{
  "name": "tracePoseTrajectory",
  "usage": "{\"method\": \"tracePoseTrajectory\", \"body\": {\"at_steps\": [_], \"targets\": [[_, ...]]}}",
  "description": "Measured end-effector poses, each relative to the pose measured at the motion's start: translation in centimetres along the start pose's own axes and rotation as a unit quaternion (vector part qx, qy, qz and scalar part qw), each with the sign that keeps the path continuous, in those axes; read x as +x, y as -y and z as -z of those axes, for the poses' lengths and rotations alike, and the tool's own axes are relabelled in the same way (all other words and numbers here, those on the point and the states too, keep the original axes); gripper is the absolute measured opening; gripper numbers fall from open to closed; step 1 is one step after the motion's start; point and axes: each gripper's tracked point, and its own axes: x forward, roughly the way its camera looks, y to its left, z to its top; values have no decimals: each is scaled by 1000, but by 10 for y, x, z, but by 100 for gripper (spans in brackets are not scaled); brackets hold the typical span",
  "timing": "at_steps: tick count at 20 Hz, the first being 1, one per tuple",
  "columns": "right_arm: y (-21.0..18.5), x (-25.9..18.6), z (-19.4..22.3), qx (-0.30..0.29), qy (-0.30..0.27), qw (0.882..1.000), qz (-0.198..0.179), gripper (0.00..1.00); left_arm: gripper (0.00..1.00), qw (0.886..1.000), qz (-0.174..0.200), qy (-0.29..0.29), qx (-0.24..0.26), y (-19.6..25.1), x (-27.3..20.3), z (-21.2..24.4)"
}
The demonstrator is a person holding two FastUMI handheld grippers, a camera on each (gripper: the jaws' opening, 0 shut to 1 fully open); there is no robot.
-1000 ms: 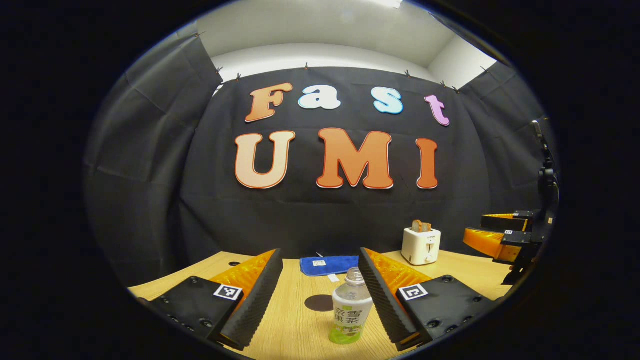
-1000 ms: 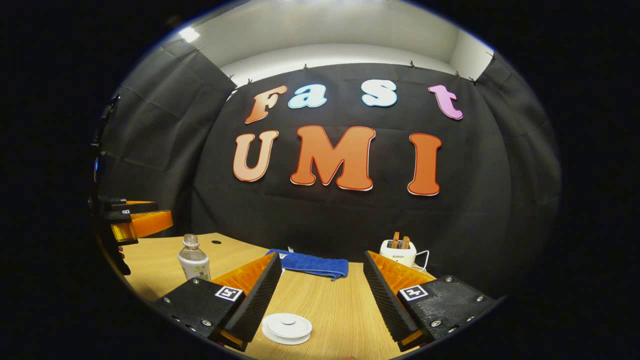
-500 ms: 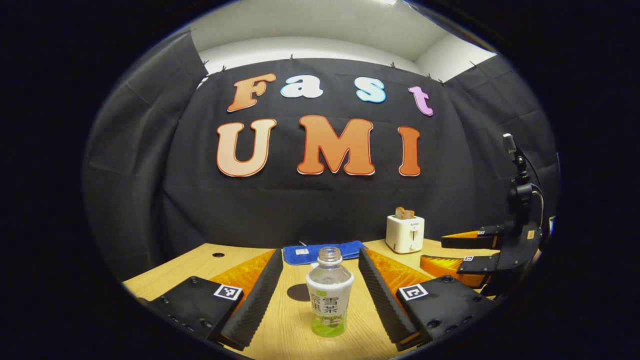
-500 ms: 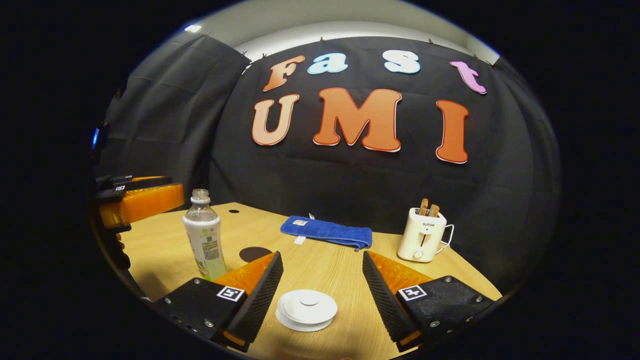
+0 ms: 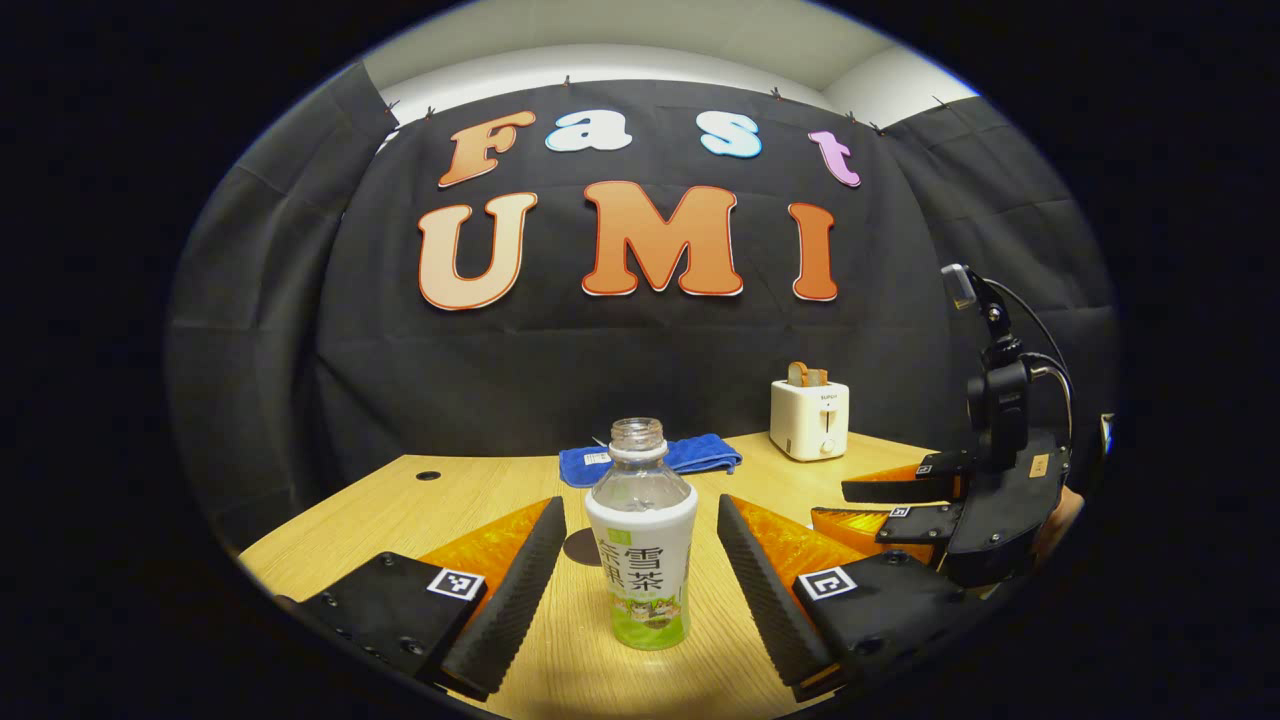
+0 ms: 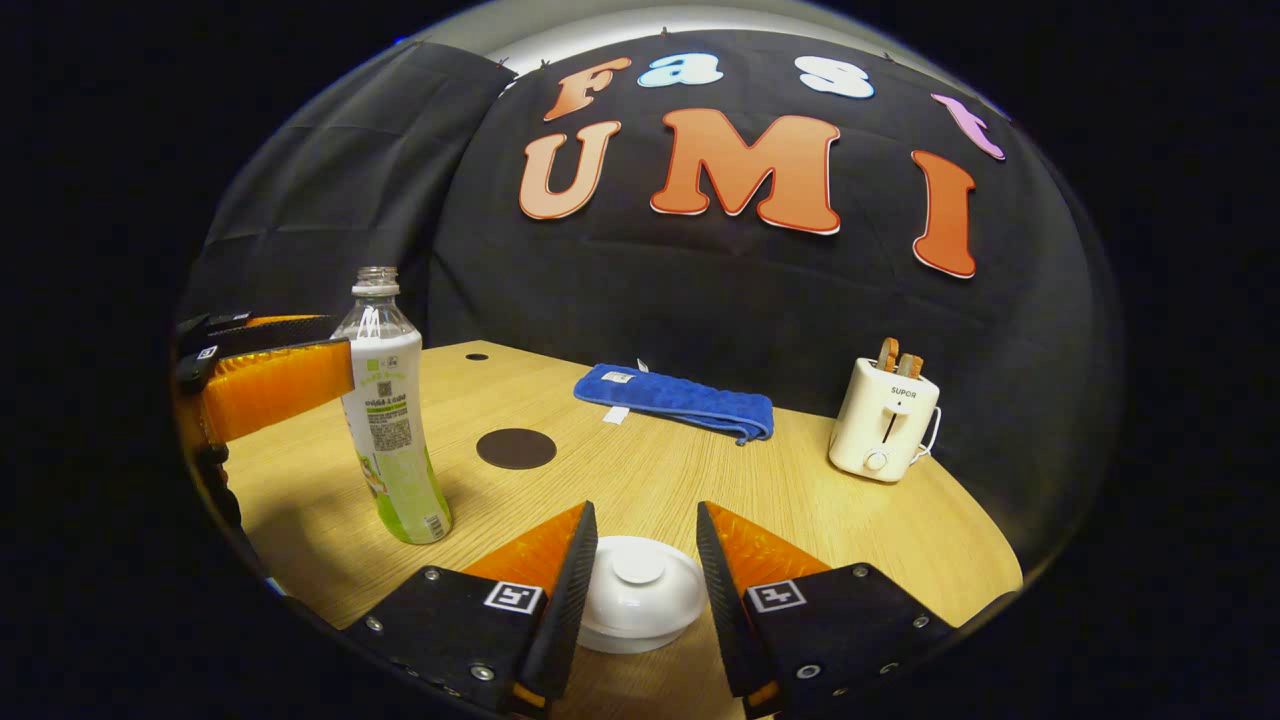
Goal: Open the teacup lid with one hand, grasp the water bottle and pour water into the teacup with the other hand; after pouring, place the water bottle on the coaster and then close the teacup lid.
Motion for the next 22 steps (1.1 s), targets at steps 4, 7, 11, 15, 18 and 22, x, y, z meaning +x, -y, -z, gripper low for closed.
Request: {"method": "tracePoseTrajectory", "body": {"at_steps": [4,7,11,15,18,22], "targets": [[-1,6,13,-23,-23,999,0,43,98,1000,-8,-5,13,-3,4,3],[-4,7,12,-27,-23,999,-9,27,98,1000,-4,-8,12,1,7,6],[-6,5,6,10,-12,1000,-20,23,98,1000,-4,-26,7,2,14,22],[3,-4,-11,15,12,1000,-15,22,97,998,-5,-52,-19,3,22,40],[13,-18,-23,19,29,999,-5,22,98,995,-6,-82,-57,2,28,62],[28,-30,-31,33,43,998,10,22,80,991,-26,-125,-51,-2,36,83]]}}
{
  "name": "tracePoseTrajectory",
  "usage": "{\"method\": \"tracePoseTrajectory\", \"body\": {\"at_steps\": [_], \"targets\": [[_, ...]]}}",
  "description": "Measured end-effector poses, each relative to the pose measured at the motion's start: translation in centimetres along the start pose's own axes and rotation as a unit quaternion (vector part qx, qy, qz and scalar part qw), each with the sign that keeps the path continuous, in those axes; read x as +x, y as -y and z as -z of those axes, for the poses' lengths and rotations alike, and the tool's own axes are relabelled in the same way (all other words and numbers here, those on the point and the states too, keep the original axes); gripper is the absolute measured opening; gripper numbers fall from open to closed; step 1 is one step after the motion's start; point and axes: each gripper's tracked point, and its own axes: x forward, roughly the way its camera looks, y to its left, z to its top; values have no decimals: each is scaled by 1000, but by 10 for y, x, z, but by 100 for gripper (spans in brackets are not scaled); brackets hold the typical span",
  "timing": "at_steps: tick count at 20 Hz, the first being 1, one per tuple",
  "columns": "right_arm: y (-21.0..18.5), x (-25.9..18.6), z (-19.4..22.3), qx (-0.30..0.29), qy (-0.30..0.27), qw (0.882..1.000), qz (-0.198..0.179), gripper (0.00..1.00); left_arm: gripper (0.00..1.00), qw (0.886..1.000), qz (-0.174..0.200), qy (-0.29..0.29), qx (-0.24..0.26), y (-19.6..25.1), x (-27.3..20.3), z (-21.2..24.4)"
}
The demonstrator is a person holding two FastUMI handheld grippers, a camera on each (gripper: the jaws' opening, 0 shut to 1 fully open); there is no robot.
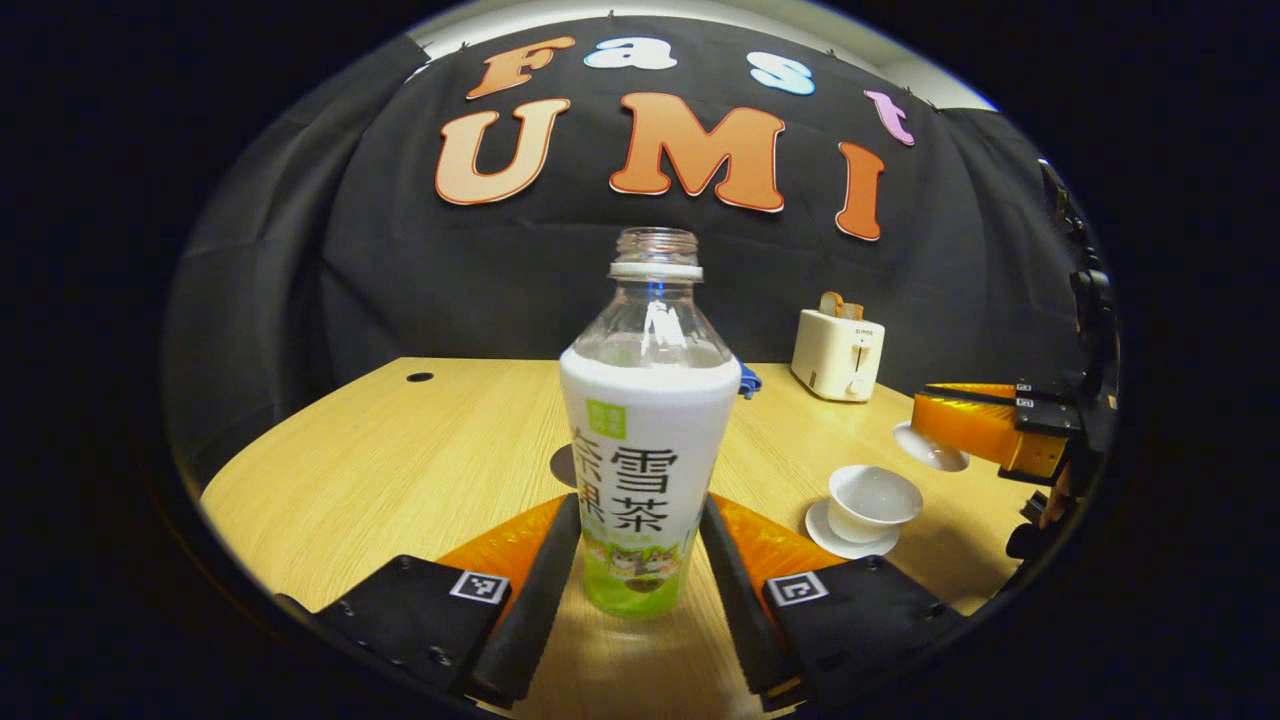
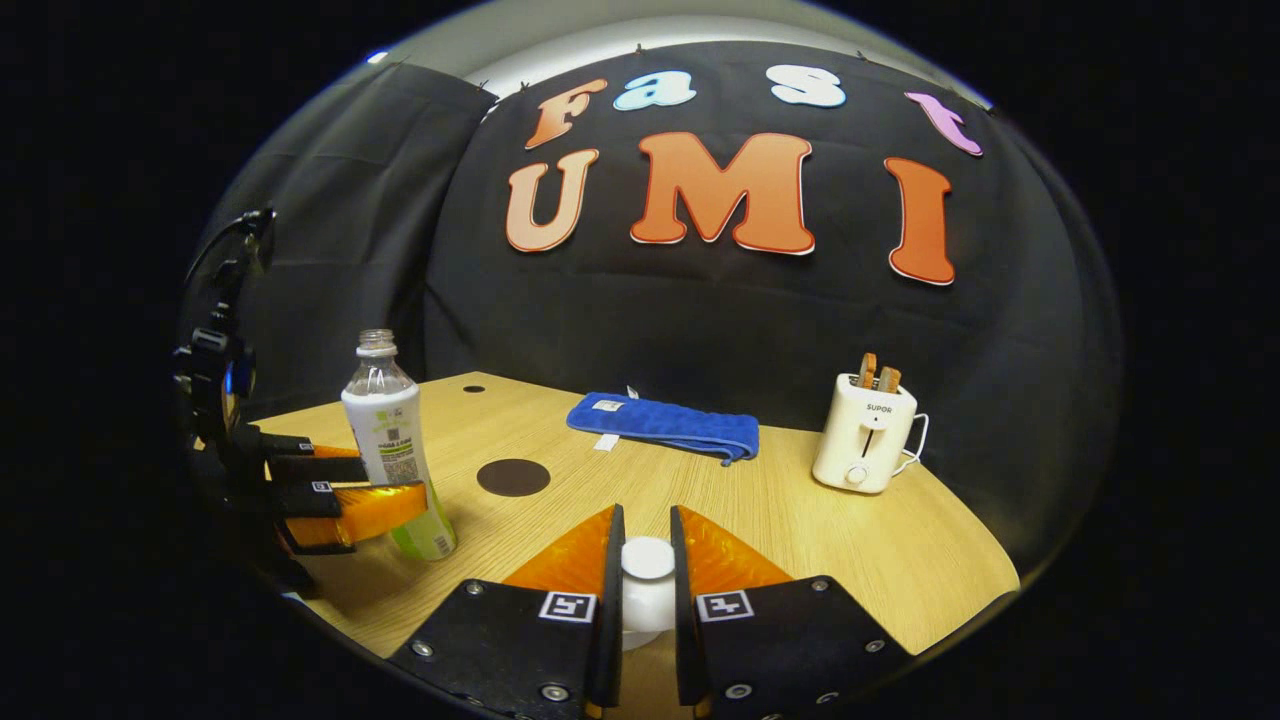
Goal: Open the teacup lid with one hand, grasp the water bottle and pour water into the teacup with the other hand; after pouring, place the water bottle on the coaster and then close the teacup lid.
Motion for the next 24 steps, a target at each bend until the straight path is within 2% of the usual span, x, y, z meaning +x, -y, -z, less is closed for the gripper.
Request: {"method": "tracePoseTrajectory", "body": {"at_steps": [2,5,8,11,12,13,18,21,24], "targets": [[5,-3,-1,2,1,1000,6,22,70,1000,-1,4,12,1,-1,-2],[11,-8,-2,7,4,1000,12,22,67,999,-13,20,42,-3,-1,-14],[23,-12,-5,14,11,1000,23,22,67,991,-29,30,128,-6,3,-30],[33,-18,-9,16,19,999,31,22,67,978,-37,19,207,-2,9,-26],[40,-21,-11,20,24,999,38,22,66,966,-47,12,254,0,13,-27],[45,-23,-10,23,25,999,42,22,67,959,-50,13,279,2,16,-27],[64,-29,-7,28,26,998,57,22,67,926,-43,2,376,13,25,-19],[76,-33,-3,35,26,997,68,22,65,894,-35,-2,447,22,31,-19],[83,-35,-2,38,25,996,72,22,62,867,-35,-1,497,27,36,-22]]}}
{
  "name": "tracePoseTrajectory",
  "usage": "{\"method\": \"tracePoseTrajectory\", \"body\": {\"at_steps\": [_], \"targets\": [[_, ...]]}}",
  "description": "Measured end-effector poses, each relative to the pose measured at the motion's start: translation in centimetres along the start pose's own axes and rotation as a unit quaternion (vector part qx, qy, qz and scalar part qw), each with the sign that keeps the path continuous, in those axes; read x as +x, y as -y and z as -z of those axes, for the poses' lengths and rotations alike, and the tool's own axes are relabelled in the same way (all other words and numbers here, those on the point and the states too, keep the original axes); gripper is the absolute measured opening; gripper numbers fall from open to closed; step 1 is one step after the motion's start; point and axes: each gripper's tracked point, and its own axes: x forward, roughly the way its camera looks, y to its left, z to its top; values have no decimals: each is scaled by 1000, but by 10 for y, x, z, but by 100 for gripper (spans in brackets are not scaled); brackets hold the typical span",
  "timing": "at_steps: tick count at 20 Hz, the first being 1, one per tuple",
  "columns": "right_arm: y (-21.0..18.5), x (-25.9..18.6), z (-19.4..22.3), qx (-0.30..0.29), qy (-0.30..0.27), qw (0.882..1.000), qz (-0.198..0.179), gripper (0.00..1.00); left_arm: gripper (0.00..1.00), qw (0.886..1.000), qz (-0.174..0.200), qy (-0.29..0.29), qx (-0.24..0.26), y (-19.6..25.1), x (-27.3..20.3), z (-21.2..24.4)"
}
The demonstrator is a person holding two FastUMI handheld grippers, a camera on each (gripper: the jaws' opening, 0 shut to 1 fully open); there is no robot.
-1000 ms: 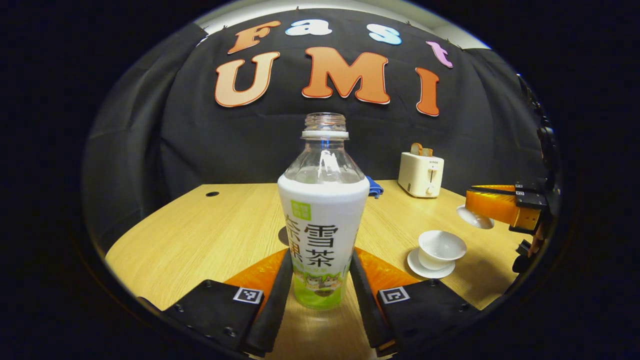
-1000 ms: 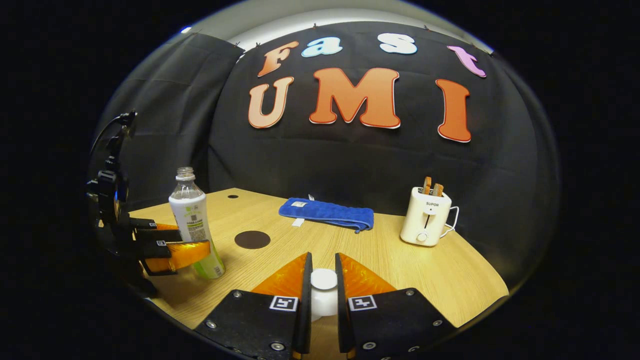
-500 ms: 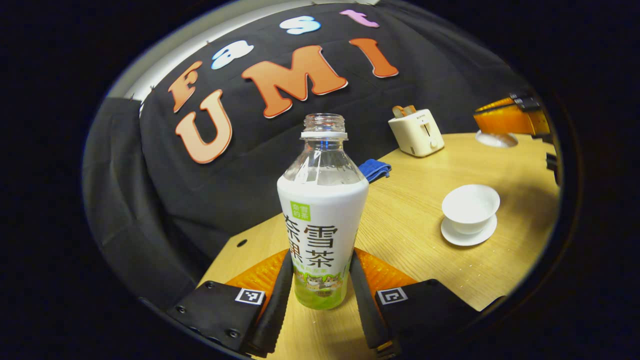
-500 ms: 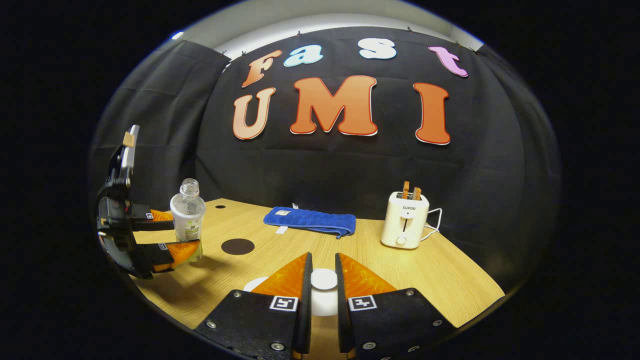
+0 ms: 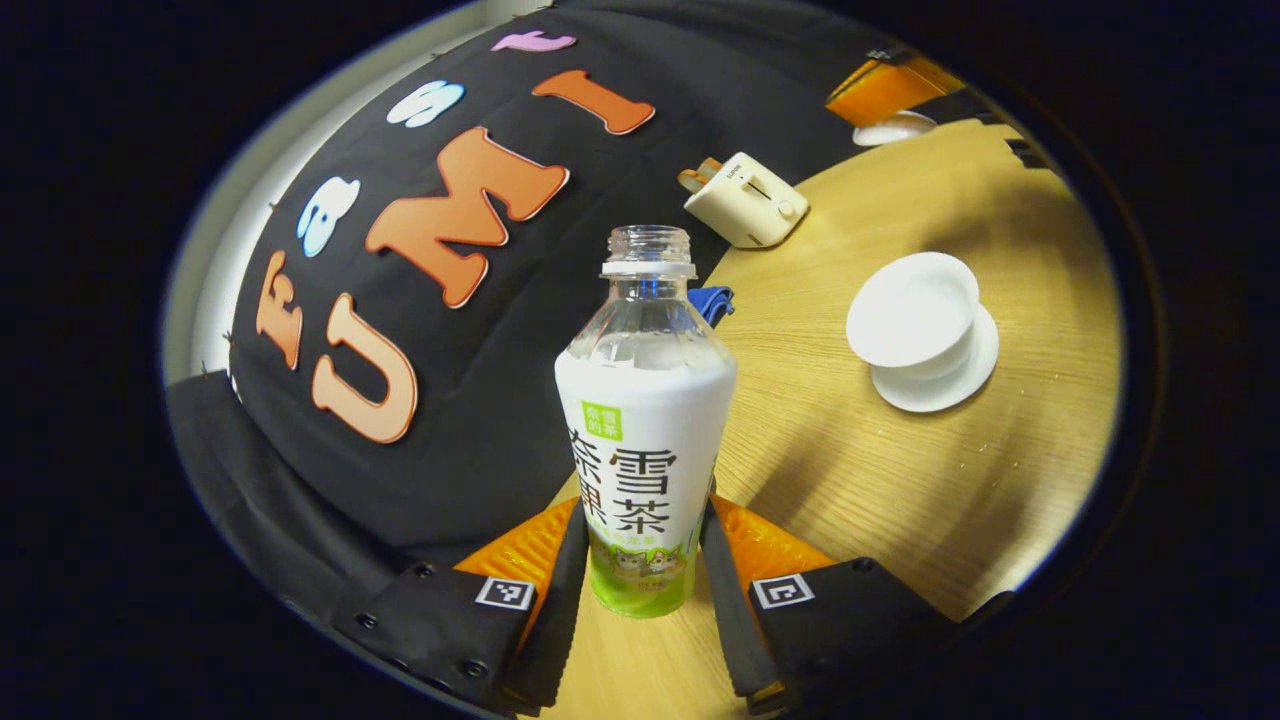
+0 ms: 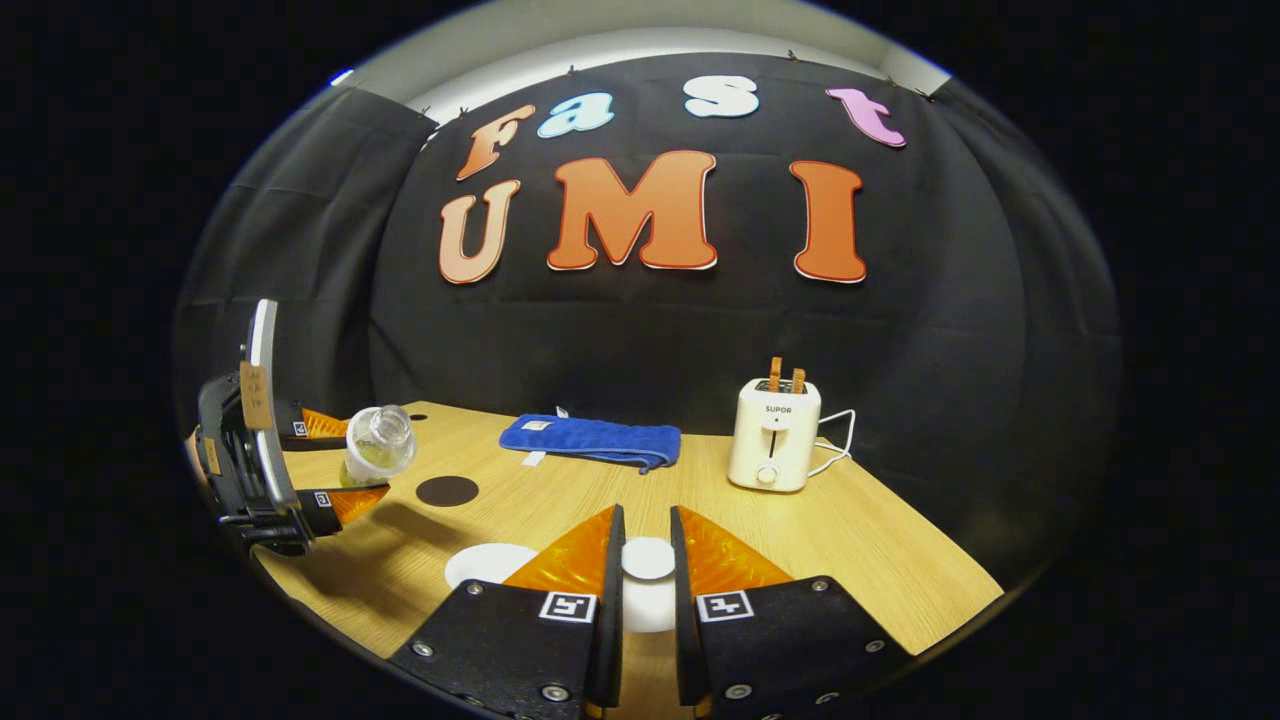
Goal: Open the teacup lid with one hand, grasp the water bottle and pour water into the teacup with the other hand; after pouring, place the water bottle on the coaster and then close the teacup lid.
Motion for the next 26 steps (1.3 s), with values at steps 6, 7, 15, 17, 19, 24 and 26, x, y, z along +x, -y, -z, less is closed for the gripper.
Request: {"method": "tracePoseTrajectory", "body": {"at_steps": [6,7,15,17,19,24,26], "targets": [[6,0,5,0,-6,1000,1,22,62,993,-4,2,118,1,3,-4],[6,0,5,-1,-5,1000,1,22,64,991,-5,4,137,1,4,-6],[11,-1,13,2,-10,1000,2,22,63,956,-19,28,292,-6,7,-25],[12,-2,15,-1,-12,1000,2,22,62,946,-23,29,322,-8,7,-29],[10,-3,15,-2,-13,1000,0,22,63,938,-22,31,343,-11,7,-33],[8,-4,16,-10,-12,1000,-4,22,65,914,-28,29,404,-20,13,-41],[7,-5,17,-10,-13,1000,-6,22,63,910,-25,28,413,-20,14,-40]]}}
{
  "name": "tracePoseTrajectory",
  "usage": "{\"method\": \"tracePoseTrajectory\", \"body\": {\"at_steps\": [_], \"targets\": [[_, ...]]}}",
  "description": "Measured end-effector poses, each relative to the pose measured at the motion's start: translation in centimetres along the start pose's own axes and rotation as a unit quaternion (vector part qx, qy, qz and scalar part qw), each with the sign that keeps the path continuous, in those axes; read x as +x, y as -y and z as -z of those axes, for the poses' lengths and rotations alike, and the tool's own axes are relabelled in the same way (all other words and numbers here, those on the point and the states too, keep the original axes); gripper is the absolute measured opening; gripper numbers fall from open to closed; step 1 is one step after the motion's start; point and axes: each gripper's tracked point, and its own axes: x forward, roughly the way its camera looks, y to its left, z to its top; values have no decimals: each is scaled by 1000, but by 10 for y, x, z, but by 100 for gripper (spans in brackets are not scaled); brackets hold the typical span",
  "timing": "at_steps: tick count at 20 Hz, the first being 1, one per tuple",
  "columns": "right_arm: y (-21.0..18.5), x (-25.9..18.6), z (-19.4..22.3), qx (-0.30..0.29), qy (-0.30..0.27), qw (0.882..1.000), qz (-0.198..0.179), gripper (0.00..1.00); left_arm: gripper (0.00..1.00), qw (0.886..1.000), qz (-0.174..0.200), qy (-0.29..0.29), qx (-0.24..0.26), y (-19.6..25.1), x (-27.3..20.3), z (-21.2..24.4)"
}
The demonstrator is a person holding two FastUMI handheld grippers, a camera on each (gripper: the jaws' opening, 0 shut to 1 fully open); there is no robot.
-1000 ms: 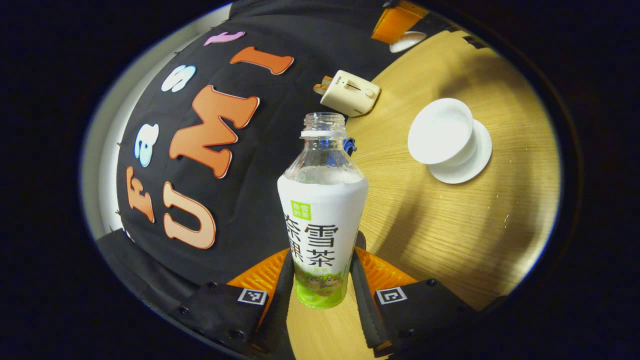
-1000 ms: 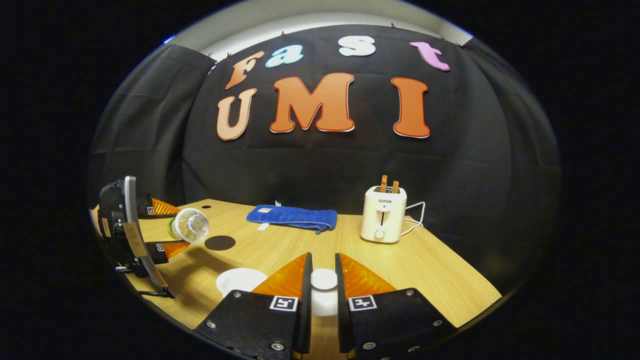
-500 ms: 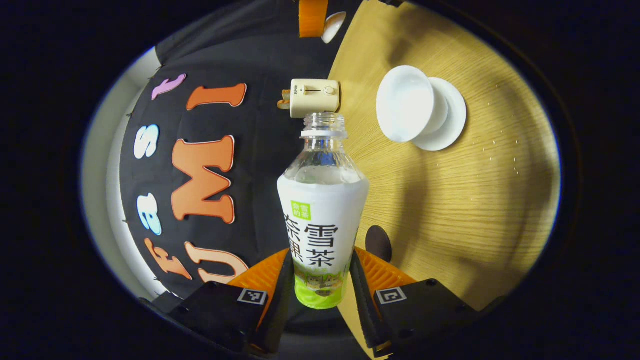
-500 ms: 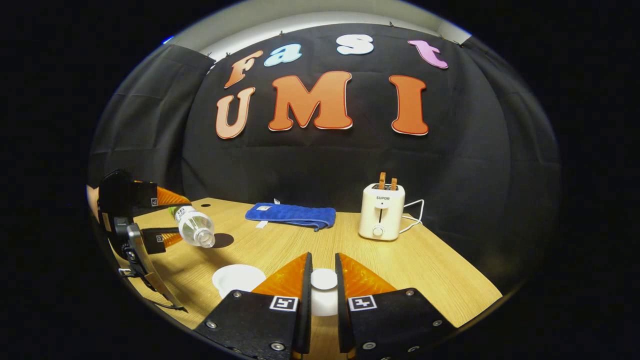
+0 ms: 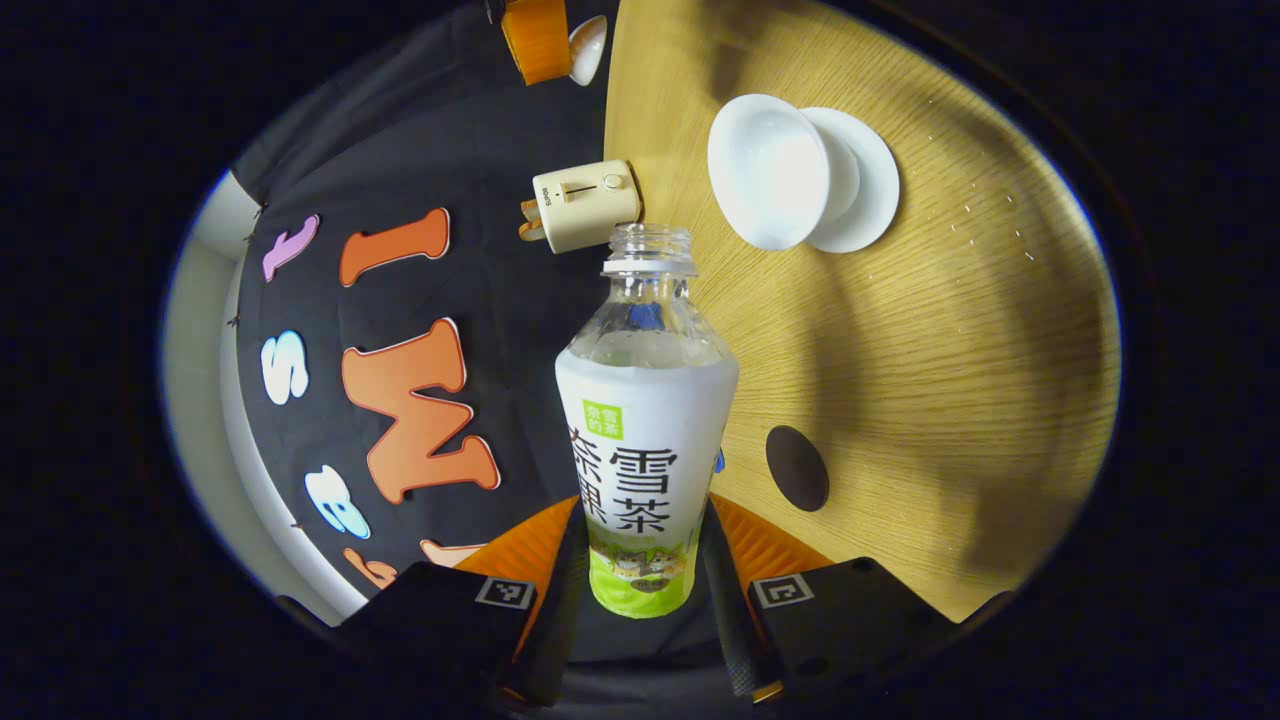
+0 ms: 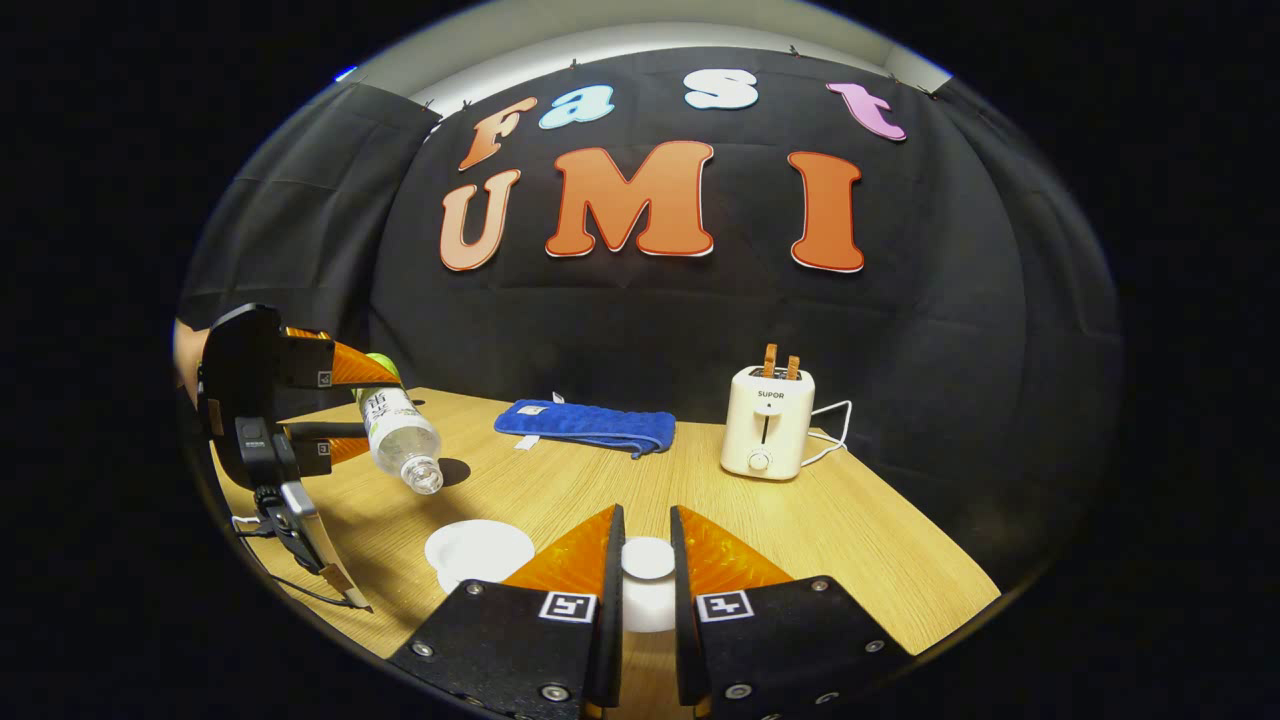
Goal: Open the teacup lid with one hand, grasp the water bottle and pour water into the teacup with the other hand; after pouring, place the water bottle on the coaster and then close the teacup lid.
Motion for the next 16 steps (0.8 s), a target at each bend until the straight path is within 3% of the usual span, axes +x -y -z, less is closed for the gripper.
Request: {"method": "tracePoseTrajectory", "body": {"at_steps": [16], "targets": [[-9,-5,2,-10,1,1000,-13,22,65,993,-46,-3,108,-33,0,0]]}}
